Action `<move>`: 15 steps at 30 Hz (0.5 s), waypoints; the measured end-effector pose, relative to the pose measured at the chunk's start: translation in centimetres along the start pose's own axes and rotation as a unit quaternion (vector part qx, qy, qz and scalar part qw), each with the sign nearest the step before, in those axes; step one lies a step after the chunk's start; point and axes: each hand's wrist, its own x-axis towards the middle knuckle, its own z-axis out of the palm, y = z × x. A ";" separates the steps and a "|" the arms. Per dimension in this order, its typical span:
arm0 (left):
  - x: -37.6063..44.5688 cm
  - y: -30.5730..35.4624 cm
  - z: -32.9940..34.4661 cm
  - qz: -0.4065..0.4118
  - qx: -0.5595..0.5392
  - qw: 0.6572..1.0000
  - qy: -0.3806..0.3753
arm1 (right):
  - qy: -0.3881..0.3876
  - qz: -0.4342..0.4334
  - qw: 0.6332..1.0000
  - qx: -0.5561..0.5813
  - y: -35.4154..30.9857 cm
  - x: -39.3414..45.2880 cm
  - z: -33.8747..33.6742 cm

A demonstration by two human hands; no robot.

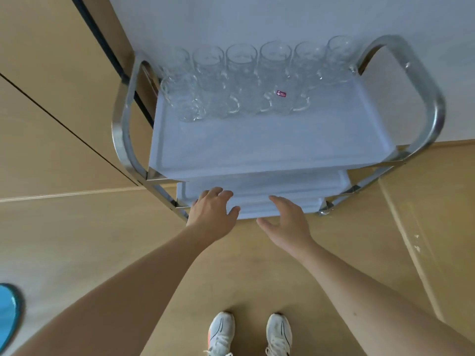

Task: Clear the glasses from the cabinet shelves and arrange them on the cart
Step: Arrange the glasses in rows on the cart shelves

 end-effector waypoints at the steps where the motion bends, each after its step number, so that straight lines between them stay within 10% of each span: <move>1: -1.0 0.7 -1.3 0.009 0.003 1.000 -0.005 | 0.002 -0.001 1.000 -0.016 -0.5 -1.5 -1.3; 15: -7.8 18.9 -7.6 0.269 0.041 0.961 -0.042 | 0.180 0.170 0.969 -0.013 0.0 -18.6 -15.0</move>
